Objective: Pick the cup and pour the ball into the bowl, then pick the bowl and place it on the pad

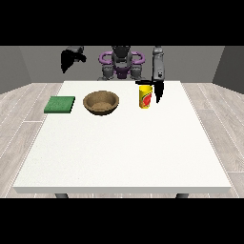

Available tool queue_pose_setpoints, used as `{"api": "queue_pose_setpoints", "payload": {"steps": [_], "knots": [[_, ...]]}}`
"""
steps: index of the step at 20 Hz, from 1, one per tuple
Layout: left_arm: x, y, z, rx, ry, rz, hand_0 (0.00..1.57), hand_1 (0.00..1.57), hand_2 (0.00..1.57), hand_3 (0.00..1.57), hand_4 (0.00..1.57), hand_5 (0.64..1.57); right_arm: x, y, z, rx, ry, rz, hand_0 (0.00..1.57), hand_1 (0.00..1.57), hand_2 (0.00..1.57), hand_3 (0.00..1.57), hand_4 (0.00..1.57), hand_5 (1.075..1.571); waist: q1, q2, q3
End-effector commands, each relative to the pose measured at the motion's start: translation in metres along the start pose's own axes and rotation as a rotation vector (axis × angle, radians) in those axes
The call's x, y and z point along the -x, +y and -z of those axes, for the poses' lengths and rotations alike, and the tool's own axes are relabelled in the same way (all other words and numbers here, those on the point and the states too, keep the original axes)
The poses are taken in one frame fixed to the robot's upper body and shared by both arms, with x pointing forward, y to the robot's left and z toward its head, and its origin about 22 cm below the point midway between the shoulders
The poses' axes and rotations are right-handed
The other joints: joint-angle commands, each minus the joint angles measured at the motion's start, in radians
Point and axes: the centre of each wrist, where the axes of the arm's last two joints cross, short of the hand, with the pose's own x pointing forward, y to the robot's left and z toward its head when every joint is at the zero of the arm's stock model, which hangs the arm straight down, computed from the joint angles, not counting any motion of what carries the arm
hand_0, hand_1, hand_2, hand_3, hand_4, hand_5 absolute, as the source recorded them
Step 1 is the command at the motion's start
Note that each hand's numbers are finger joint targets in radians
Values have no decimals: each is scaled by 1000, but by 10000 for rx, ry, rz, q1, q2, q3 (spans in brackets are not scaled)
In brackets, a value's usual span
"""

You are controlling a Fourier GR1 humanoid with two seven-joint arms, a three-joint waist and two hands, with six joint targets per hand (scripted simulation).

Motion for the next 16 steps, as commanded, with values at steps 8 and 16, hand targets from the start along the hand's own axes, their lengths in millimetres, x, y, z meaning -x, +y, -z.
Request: {"api": "queue_pose_setpoints", "payload": {"steps": [8,16], "knots": [[12,-12,13,-248,-579,197,0,0,0,0,0,1529,-5,-20,17,124,-677,-128,0,0,306,557,616,1568,-56,727,-1],[32,1,-22,-10,-1180,2116,1301,1301,1571,1571,1259,1243,-8,-50,14,427,-591,-57,0,0,391,673,580,1570,-291,609,2]]}}
